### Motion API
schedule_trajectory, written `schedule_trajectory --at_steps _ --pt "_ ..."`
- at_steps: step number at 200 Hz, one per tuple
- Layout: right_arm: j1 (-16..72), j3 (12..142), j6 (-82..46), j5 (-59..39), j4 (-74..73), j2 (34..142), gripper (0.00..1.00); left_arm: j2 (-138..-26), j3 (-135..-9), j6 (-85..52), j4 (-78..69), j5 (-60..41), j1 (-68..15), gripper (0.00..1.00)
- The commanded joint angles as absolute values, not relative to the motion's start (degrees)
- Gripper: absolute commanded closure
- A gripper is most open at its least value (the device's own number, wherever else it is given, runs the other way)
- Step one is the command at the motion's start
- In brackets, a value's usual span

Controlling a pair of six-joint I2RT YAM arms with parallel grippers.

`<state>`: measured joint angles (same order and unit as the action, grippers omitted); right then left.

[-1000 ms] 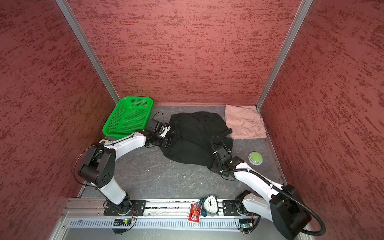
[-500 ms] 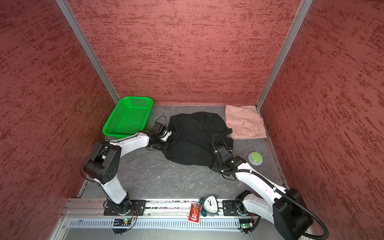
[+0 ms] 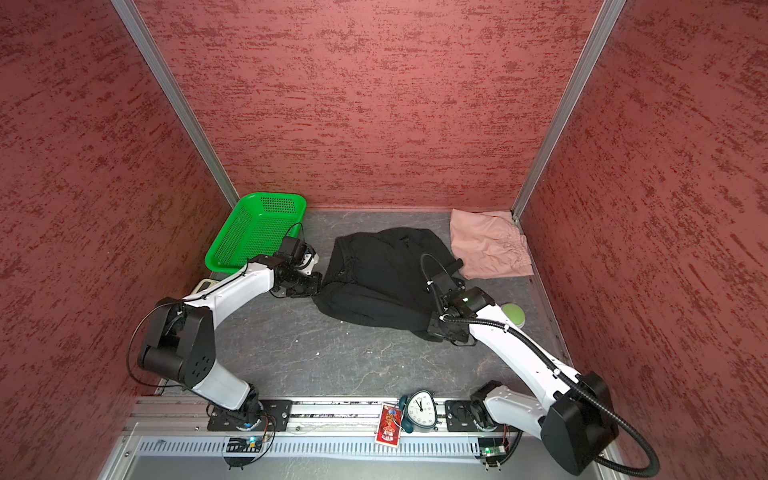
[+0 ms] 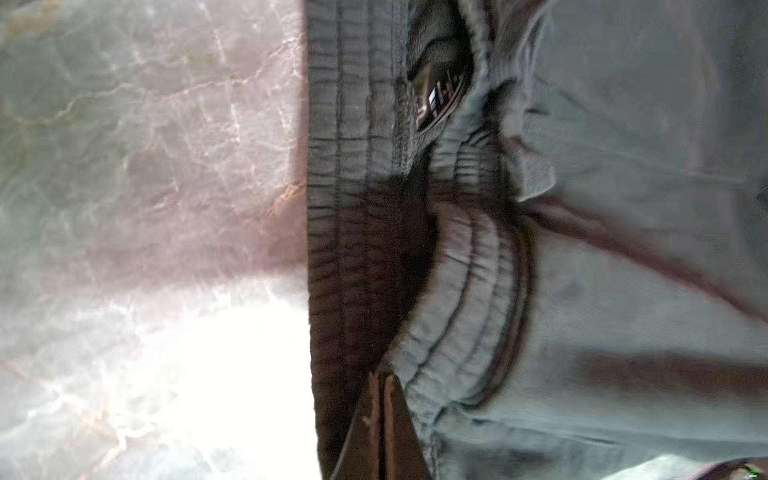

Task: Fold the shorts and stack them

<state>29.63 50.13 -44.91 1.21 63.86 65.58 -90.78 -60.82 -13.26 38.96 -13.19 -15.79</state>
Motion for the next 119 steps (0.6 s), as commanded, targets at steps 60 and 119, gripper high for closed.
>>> schedule_trajectory --at_steps 60,119 --pt "22.7 50.7 -38.0 8.1 59.5 64.0 0.35 -83.1 -57.5 -17.6 41.5 -11.8 -14.3 0.14" --pt "5.6 48.1 -23.9 3.8 33.8 70.7 0.38 -91.5 -70.0 -12.4 31.6 -12.3 -15.6 0.01"
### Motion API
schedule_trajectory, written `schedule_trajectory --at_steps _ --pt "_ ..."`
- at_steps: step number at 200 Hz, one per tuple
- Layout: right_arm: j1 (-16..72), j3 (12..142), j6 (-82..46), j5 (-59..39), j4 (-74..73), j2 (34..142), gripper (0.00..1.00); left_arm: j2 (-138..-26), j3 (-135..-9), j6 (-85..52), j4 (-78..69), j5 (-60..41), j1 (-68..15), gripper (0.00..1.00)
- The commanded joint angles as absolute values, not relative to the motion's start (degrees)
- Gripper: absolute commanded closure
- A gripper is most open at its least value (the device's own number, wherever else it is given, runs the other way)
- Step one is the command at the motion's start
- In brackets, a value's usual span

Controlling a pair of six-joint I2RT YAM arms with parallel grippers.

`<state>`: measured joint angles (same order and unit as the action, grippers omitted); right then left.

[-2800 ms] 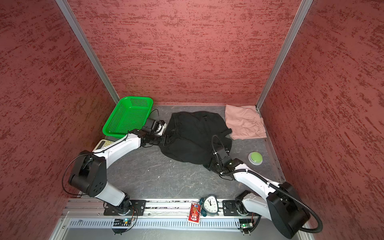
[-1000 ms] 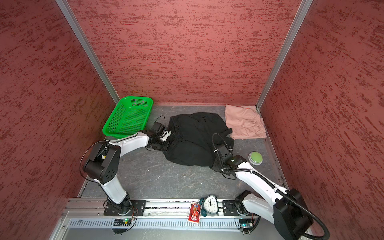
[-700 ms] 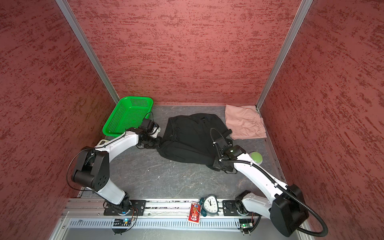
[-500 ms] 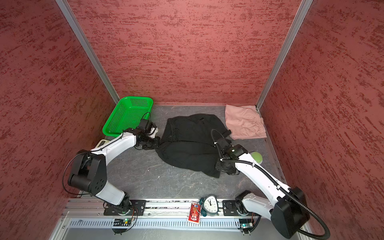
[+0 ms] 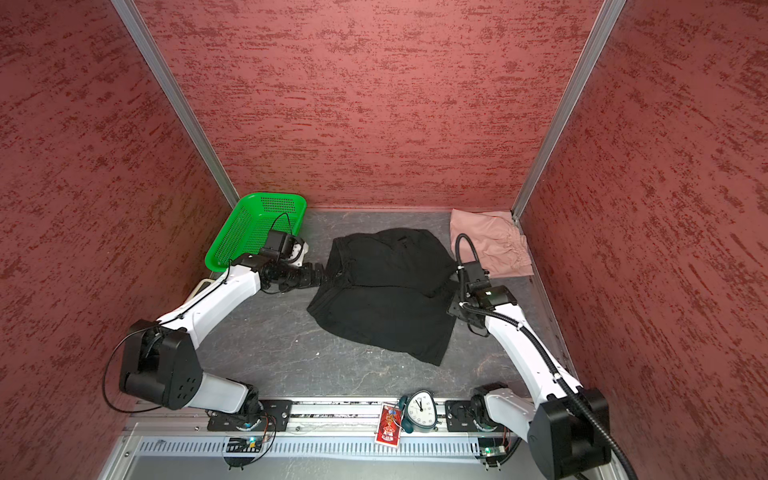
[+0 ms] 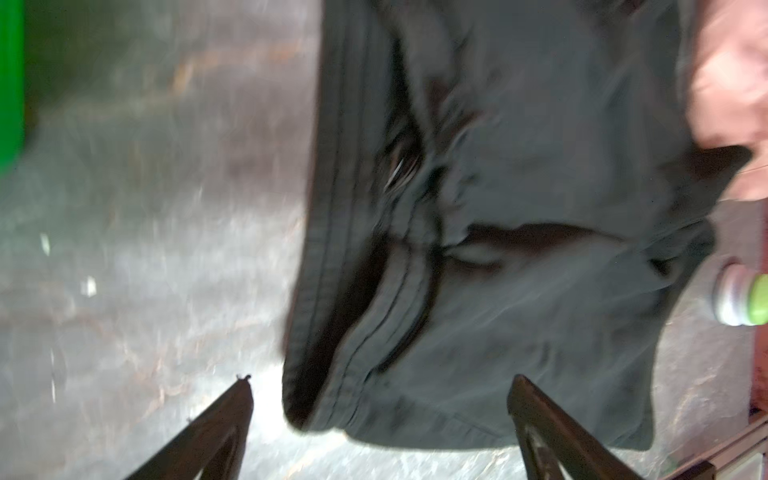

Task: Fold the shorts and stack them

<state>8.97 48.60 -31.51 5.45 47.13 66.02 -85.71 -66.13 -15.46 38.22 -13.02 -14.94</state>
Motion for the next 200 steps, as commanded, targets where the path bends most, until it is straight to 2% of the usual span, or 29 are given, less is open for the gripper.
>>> schedule_trajectory --at_steps 1,25,53,59,72,81,119,141,200 --pt "5.5 48.1 -23.8 3.7 33.5 71.1 0.38 -91.8 -70.1 -12.4 31.4 -12.2 -15.6 0.01" --pt "1.4 49.1 -20.3 -0.9 26.2 77.8 0.38 -99.5 -74.5 -11.3 28.9 -11.3 -15.6 0.03" --pt "-0.4 50.1 -19.7 -8.0 20.0 86.3 0.46 -105.5 -77.8 -10.7 27.2 -11.9 -15.5 0.11" --pt "-0.4 50.6 -19.4 -8.9 19.2 87.8 0.49 -106.2 -78.1 -10.8 26.5 -12.0 -15.4 0.12" --pt "-0.4 51.6 -18.9 -10.2 17.9 90.5 0.66 -108.0 -78.9 -10.8 25.5 -12.3 -15.2 0.17" --pt "-0.3 53.0 -18.5 -10.6 18.8 91.3 0.67 -109.4 -80.0 -10.6 25.3 -12.6 -15.2 0.18" --pt "-0.3 59.7 -16.4 -4.7 29.4 85.3 0.54 -112.7 -83.0 -10.7 24.8 -13.8 -15.2 0.19" --pt "-0.2 62.9 -14.0 -6.9 29.4 84.0 0.47 -113.7 -83.9 -10.3 23.9 -14.7 -15.2 0.19" --pt "1.9 77.3 -12.4 -13.1 15.7 105.1 0.39 -119.7 -88.0 -11.3 24.4 -15.5 -15.2 0.19"
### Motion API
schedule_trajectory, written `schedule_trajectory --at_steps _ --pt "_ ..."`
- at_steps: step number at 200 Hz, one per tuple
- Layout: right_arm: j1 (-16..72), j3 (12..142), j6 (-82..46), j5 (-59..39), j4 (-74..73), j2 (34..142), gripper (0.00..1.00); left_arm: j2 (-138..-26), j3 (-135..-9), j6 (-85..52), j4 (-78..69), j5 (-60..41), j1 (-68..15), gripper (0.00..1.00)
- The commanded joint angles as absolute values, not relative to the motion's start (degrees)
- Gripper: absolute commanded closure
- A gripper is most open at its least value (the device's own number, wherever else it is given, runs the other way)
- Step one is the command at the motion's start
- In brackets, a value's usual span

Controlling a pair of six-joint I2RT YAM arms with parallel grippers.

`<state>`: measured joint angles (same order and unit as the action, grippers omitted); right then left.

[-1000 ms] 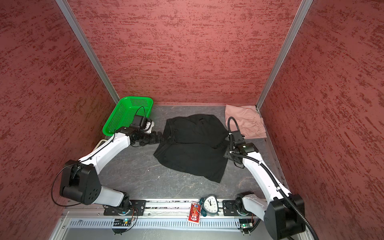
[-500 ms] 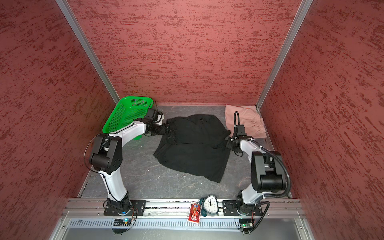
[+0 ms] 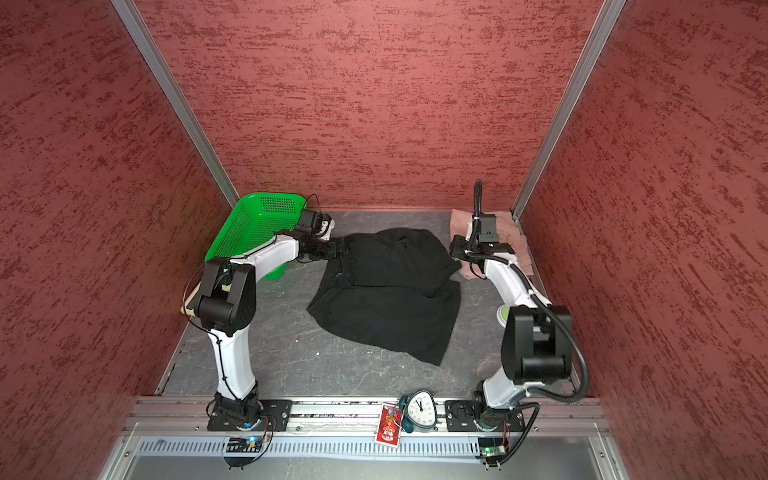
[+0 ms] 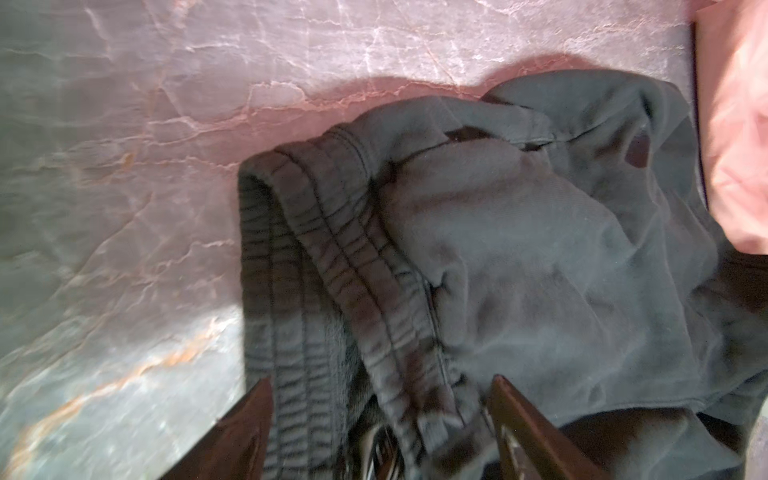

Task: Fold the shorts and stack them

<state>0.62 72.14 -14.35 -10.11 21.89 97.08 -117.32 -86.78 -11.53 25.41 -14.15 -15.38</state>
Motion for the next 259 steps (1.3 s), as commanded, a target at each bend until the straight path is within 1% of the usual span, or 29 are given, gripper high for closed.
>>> schedule_trajectory --at_steps 1,11,23,52,59,79,86,99,113,125,131,132,142,147,157,158,160,200,230,236,240,251,255,259 --pt "2.0 77.6 -12.3 -13.2 15.6 105.5 0.39 -119.8 -88.0 -11.3 24.4 -15.5 -15.2 0.19" --pt "2.7 81.7 -11.3 -13.7 15.0 109.4 0.38 -120.6 -88.5 -11.6 24.2 -16.1 -15.2 0.19" --pt "3.9 86.4 -9.7 -14.1 15.0 113.8 0.37 -121.3 -89.0 -11.8 23.9 -16.4 -15.2 0.22" --pt "4.7 96.9 -9.5 -15.0 16.9 124.0 0.31 -122.4 -89.8 -12.0 23.2 -17.2 -15.2 0.42" --pt "4.7 98.8 -9.7 -14.9 17.2 126.0 0.30 -122.6 -90.0 -11.9 23.4 -17.2 -15.2 0.49" --pt "4.8 103.6 -9.8 -14.5 18.3 131.1 0.30 -122.7 -90.4 -11.7 24.0 -16.8 -15.0 0.78" --pt "4.9 105.5 -9.6 -13.8 19.4 132.8 0.30 -122.5 -90.3 -11.5 24.1 -16.8 -14.8 0.85" --pt "4.9 108.8 -9.3 -13.6 21.3 135.8 0.30 -122.0 -89.9 -11.3 24.1 -16.3 -14.5 0.90" --pt "5.1 111.5 -9.4 -13.9 22.8 138.2 0.34 -121.6 -89.7 -11.2 24.2 -16.1 -14.0 0.91" --pt "5.3 113.1 -9.4 -14.8 23.1 139.5 0.40 -121.4 -89.6 -10.9 24.6 -15.9 -13.6 0.93" --pt "5.5 113.7 -9.4 -14.9 23.2 139.8 0.48 -121.3 -89.6 -10.8 24.8 -15.7 -13.4 0.94" --pt "5.5 113.7 -9.4 -14.9 23.2 139.8 0.48 -121.3 -89.6 -10.8 24.9 -15.7 -13.4 0.94" --pt "5.7 114.4 -9.7 -15.1 23.1 140.0 0.68 -121.0 -89.4 -10.7 25.0 -15.6 -13.1 0.95" --pt "5.7 114.6 -9.8 -15.5 23.0 139.9 0.80 -120.9 -89.3 -10.6 25.1 -15.5 -12.9 0.96" --pt "5.7 115.2 -10.3 -16.3 22.7 139.8 0.97 -120.6 -89.0 -10.5 25.0 -15.4 -12.6 0.99" --pt "5.7 115.4 -10.3 -16.4 22.7 139.8 1.00 -120.5 -89.0 -10.5 25.0 -15.4 -12.6 0.99" --pt "5.7 115.5 -10.3 -16.5 22.7 139.8 1.00 -120.5 -89.0 -10.4 24.9 -15.4 -12.5 0.99" --pt "5.5 121.4 -10.9 -16.2 26.4 138.1 1.00 -118.3 -88.8 -9.6 25.1 -15.0 -10.3 1.00" --pt "4.9 127.2 -12.6 -12.4 29.8 137.5 1.00 -117.2 -89.2 -8.4 25.0 -16.1 -9.6 1.00" --pt "4.7 128.7 -12.6 -11.7 30.7 138.2 0.88 -117.2 -89.4 -8.1 25.0 -16.2 -9.6 1.00" --pt "4.7 129.8 -12.7 -11.2 31.3 138.8 0.83 -117.2 -89.4 -8.0 25.1 -16.2 -9.6 1.00" --pt "4.5 132.7 -12.6 -10.7 32.5 140.6 0.76 -117.2 -89.3 -7.7 25.0 -17.0 -9.6 1.00" --pt "4.5 133.6 -12.6 -10.7 32.7 141.3 0.70 -117.2 -89.2 -7.6 24.8 -17.1 -9.6 1.00" --pt "4.3 134.7 -12.8 -10.7 32.9 142.0 0.62 -117.2 -89.0 -7.6 24.7 -17.2 -9.7 1.00"
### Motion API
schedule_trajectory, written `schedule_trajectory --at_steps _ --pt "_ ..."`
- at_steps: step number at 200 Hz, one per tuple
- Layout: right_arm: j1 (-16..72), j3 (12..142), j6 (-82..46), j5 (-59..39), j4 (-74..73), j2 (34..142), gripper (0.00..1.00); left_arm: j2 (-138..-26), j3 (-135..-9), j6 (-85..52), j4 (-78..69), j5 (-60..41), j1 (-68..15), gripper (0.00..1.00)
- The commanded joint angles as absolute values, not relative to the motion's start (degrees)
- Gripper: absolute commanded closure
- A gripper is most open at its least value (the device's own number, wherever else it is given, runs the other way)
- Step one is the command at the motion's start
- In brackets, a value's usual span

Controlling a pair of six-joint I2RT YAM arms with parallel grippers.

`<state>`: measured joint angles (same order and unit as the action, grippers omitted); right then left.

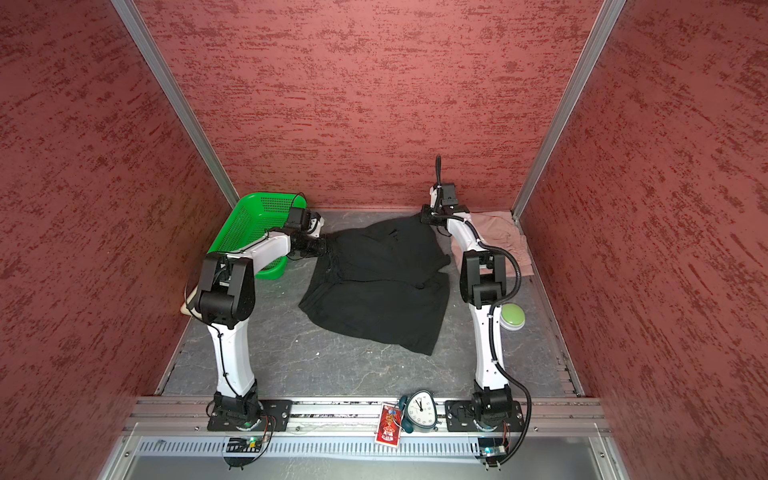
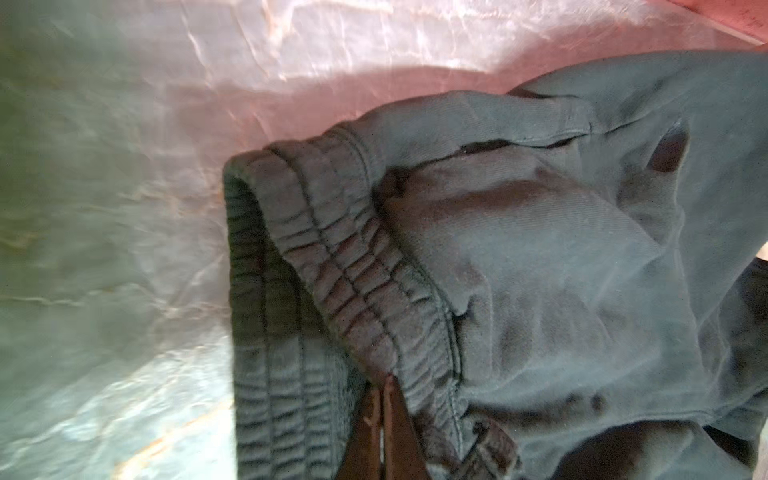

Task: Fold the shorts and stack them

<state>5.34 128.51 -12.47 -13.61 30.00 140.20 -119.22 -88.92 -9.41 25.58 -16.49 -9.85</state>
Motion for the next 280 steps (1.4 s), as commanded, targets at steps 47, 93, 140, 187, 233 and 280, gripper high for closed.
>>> schedule_trajectory --at_steps 47,93,140,187,233,280 --pt "4.3 136.7 -11.1 -17.9 34.0 142.2 0.26 -117.4 -88.3 -7.7 23.6 -18.6 -9.8 1.00" --pt "4.4 137.2 -5.2 -16.7 39.8 146.9 0.19 -117.0 -88.8 -7.6 23.4 -18.6 -9.9 1.00" --pt "5.1 141.9 -9.0 -20.1 37.2 153.1 0.21 -115.2 -88.4 -7.4 23.6 -19.2 -10.3 1.00" --pt "6.2 143.2 -14.7 -26.8 30.2 156.5 0.70 -115.0 -87.9 -7.8 23.5 -19.7 -10.5 1.00" --pt "7.7 145.5 -13.9 -26.5 26.3 151.5 1.00 -114.4 -86.7 -7.6 23.4 -19.0 -10.5 1.00" --pt "9.3 139.4 -11.2 -13.8 23.6 140.5 1.00 -113.2 -85.6 -7.8 22.4 -17.9 -9.9 1.00"
